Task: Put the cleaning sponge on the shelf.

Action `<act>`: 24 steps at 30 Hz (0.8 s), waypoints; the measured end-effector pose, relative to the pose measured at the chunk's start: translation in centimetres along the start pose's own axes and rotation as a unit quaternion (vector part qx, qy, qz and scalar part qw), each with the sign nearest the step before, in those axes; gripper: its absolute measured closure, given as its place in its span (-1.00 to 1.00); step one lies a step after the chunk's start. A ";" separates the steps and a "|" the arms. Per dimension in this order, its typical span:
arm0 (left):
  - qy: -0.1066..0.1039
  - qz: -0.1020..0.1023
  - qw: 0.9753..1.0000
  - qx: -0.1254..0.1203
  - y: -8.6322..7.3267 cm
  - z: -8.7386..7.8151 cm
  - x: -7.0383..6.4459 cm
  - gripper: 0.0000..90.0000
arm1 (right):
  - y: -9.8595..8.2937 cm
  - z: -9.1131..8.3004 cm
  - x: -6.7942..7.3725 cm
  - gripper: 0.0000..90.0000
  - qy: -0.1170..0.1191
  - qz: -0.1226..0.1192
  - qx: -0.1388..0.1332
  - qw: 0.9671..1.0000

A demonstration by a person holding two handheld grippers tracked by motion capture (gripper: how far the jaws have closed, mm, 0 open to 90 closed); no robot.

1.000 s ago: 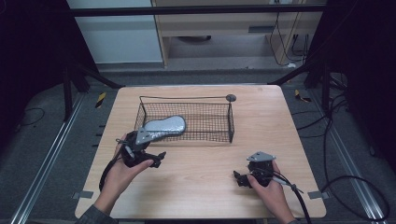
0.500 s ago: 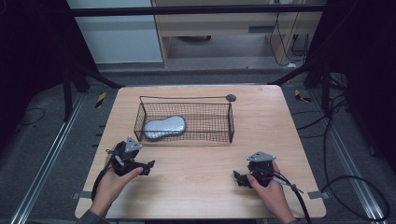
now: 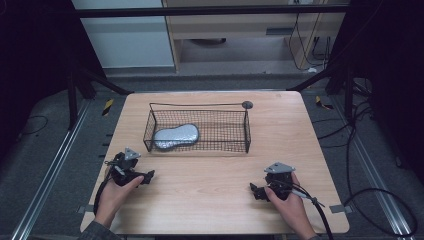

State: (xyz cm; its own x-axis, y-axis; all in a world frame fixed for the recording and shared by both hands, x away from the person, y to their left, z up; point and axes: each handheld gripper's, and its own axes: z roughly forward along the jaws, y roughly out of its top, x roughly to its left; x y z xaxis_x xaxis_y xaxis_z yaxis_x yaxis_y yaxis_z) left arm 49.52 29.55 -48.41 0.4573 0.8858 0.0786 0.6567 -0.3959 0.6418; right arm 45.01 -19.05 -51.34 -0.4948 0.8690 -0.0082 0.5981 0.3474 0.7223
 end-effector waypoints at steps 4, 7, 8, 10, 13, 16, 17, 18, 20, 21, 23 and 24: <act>0.003 -0.009 1.000 0.003 -0.4 0.7 0.7 -0.91 | 0.0 0.0 0.0 -0.99 0.000 -0.001 0.000 1.000; 0.001 -0.011 1.000 0.005 -0.6 1.3 1.0 -0.92 | 0.0 0.0 0.0 -0.99 0.000 -0.001 0.000 1.000; -0.002 -0.014 1.000 0.002 -0.7 1.4 1.0 -0.94 | 0.0 0.0 0.0 -0.99 0.000 -0.001 0.000 1.000; -0.005 -0.020 1.000 -0.003 -0.7 1.5 1.2 -0.95 | 0.0 0.0 0.0 -0.99 0.000 -0.002 0.000 1.000; -0.014 -0.029 0.999 -0.014 -1.0 1.8 1.3 -0.98 | 0.0 0.0 0.0 -0.99 0.001 0.000 0.000 1.000; -0.016 -0.029 0.999 -0.033 -1.3 2.0 1.3 -1.00 | 0.0 0.0 0.1 -0.99 0.001 0.000 0.001 1.000; -0.017 -0.028 0.999 -0.037 -1.3 2.0 1.4 -1.00 | 0.0 0.0 0.1 -0.99 0.001 0.000 0.000 1.000; -0.016 -0.028 0.998 -0.045 -1.5 2.0 1.4 -1.00 | 0.1 0.0 0.1 -0.99 0.001 0.001 0.000 1.000; -0.016 -0.028 0.998 -0.046 -1.5 2.0 1.4 -1.00 | 0.1 0.0 0.1 -0.99 0.001 0.001 0.001 1.000; -0.016 -0.028 0.998 -0.046 -1.5 2.0 1.4 -1.00 | 0.1 0.0 0.1 -0.99 0.001 0.001 0.001 1.000; -0.016 -0.028 0.998 -0.046 -1.5 2.0 1.4 -1.00 | 0.1 0.0 0.1 -0.99 0.001 0.001 0.000 1.000; -0.016 -0.028 0.998 -0.046 -1.5 2.0 1.4 -1.00 | 0.1 0.1 0.1 -0.99 0.001 0.001 0.001 1.000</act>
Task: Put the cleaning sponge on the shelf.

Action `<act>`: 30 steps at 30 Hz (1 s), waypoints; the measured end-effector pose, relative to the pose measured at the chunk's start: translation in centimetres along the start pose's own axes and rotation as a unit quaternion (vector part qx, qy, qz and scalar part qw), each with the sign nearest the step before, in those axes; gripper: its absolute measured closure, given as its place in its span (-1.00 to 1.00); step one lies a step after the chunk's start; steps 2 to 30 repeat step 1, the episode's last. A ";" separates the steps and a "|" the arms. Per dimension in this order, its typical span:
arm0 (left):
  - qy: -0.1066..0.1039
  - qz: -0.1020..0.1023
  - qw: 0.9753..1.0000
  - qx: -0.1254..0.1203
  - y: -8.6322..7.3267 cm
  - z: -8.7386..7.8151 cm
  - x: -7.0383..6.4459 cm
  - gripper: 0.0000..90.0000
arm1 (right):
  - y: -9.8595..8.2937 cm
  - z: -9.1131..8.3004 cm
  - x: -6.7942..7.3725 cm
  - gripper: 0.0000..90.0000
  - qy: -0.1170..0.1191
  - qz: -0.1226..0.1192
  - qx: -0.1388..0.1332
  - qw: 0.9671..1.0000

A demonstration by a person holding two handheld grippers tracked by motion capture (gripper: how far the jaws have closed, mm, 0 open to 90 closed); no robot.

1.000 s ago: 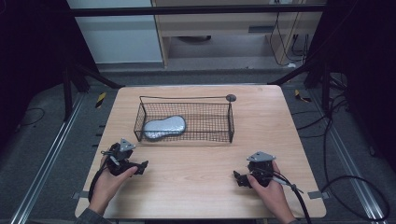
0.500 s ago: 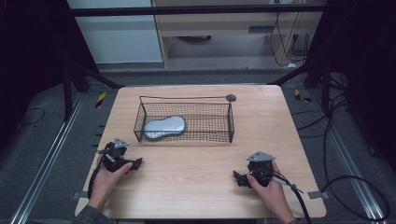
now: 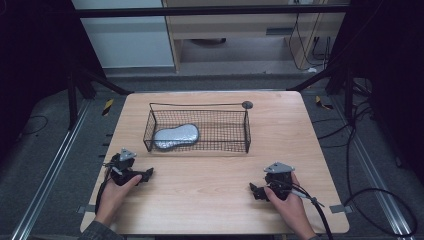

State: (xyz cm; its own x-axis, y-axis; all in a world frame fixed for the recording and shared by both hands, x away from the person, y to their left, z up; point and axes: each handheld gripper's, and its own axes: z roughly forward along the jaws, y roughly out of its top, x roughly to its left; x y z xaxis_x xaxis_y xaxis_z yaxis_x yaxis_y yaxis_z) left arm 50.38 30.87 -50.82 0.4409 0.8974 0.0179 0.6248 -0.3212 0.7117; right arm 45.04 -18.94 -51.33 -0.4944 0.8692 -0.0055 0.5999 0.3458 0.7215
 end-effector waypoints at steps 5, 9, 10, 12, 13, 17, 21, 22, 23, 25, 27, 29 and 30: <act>0.000 0.000 1.000 0.000 0.0 0.0 0.0 -1.00 | 0.0 0.0 0.0 -0.99 0.000 0.000 0.000 1.000; 0.000 0.000 1.000 0.000 0.0 0.0 0.0 -1.00 | 0.0 0.0 0.0 -0.99 0.000 0.000 0.000 1.000; 0.000 0.000 1.000 0.000 0.0 0.0 0.0 -1.00 | 0.0 0.0 0.0 -0.99 0.000 0.000 0.000 1.000; 0.000 0.000 1.000 0.000 0.0 0.0 0.0 -1.00 | 0.0 0.0 0.0 -0.99 0.000 0.000 0.000 1.000; 0.000 0.000 1.000 0.000 0.0 0.0 0.0 -1.00 | 0.0 0.0 0.0 -0.99 0.000 0.000 0.000 1.000; 0.000 0.000 1.000 0.000 0.0 0.0 0.0 -1.00 | 0.0 0.0 0.0 -0.99 0.000 0.000 0.000 1.000; 0.000 0.000 1.000 0.000 0.0 0.0 0.0 -1.00 | 0.0 0.0 0.0 -0.99 0.000 0.000 0.000 1.000; 0.000 0.000 1.000 0.000 0.0 0.0 0.0 -1.00 | 0.0 0.0 0.0 -0.99 0.000 0.000 0.000 1.000; 0.000 0.000 1.000 0.000 0.0 0.0 0.0 -1.00 | 0.0 0.0 0.0 -0.99 0.000 0.000 0.000 1.000; 0.000 0.000 1.000 0.000 0.0 0.0 0.0 -1.00 | 0.0 0.0 0.0 -0.99 0.000 0.000 0.000 1.000; 0.000 0.000 1.000 0.000 0.0 0.0 0.0 -1.00 | 0.0 0.0 0.0 -0.99 0.000 0.000 0.000 1.000; 0.000 0.000 1.000 0.000 0.0 0.0 0.0 -1.00 | 0.0 0.0 0.0 -0.99 0.000 0.000 0.000 1.000; 0.000 0.000 1.000 0.000 0.0 0.0 0.0 -1.00 | 0.0 0.0 0.0 -0.99 0.000 0.000 0.000 1.000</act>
